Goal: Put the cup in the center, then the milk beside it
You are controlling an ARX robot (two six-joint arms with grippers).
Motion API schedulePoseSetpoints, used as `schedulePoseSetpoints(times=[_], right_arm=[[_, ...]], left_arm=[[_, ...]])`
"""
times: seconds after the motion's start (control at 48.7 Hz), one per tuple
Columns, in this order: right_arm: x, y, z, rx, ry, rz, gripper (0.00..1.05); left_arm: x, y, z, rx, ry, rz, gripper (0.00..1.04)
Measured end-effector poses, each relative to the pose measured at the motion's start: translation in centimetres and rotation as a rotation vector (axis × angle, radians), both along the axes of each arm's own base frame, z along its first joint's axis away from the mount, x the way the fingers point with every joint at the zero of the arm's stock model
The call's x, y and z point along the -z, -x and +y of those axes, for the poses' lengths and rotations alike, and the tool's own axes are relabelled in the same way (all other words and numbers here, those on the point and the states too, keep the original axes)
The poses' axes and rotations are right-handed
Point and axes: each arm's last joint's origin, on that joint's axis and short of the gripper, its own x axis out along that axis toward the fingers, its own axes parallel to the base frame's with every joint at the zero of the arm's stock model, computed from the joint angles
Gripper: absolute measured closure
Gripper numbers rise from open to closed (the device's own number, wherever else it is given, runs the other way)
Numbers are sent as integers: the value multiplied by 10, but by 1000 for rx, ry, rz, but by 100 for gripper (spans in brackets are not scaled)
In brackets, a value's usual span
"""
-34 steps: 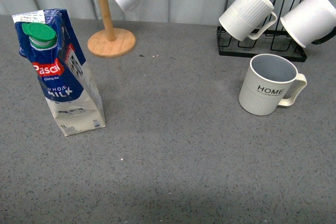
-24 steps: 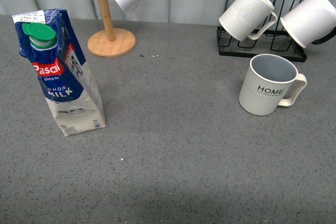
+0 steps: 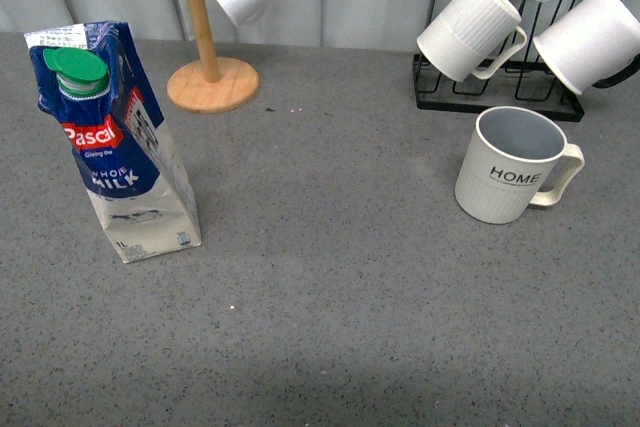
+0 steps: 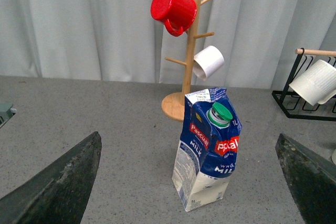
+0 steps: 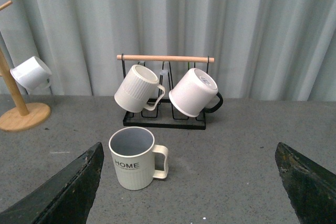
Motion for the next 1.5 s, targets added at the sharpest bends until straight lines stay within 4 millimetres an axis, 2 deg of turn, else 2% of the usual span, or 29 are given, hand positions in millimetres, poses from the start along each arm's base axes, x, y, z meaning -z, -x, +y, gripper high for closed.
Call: schedulePoseSetpoints(times=[1.498], right_arm=[[0, 0, 0, 0, 0, 0, 9]], left_arm=[[0, 0, 0, 0, 0, 0, 7]])
